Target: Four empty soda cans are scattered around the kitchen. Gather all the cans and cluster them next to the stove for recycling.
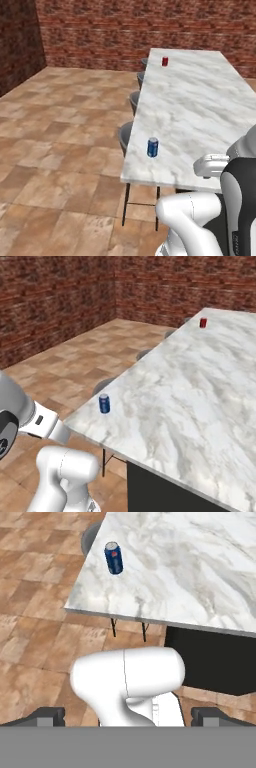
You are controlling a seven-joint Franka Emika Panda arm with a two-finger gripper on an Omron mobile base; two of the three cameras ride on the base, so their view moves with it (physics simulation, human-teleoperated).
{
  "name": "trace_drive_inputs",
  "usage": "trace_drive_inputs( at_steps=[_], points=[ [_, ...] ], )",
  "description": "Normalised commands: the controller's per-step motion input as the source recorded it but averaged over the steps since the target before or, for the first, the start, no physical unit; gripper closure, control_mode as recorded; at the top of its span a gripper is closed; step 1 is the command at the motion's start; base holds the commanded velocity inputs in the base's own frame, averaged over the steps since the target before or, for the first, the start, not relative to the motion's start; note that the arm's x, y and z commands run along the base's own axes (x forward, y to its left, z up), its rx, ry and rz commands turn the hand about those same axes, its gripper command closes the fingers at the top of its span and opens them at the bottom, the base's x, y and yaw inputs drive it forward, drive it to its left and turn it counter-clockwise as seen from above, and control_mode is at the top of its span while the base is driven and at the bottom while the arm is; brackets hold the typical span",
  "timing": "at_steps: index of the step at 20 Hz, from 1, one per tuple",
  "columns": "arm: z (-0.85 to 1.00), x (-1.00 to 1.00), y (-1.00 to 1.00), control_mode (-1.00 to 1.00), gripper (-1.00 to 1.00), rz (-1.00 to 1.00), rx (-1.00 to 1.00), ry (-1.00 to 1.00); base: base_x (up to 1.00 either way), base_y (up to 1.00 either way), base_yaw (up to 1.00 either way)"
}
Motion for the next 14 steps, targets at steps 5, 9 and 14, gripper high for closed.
trace_drive_inputs(
  at_steps=[5,9,14],
  points=[
    [0.00,0.00,0.00,1.00,-1.00,0.00,0.00,0.00,0.87,0.39,-0.22],
    [0.00,0.00,0.00,1.00,-1.00,0.00,0.00,0.00,0.88,0.31,-0.21],
    [0.00,0.00,0.00,1.00,-1.00,0.00,0.00,0.00,0.84,0.32,-0.20]
  ],
)
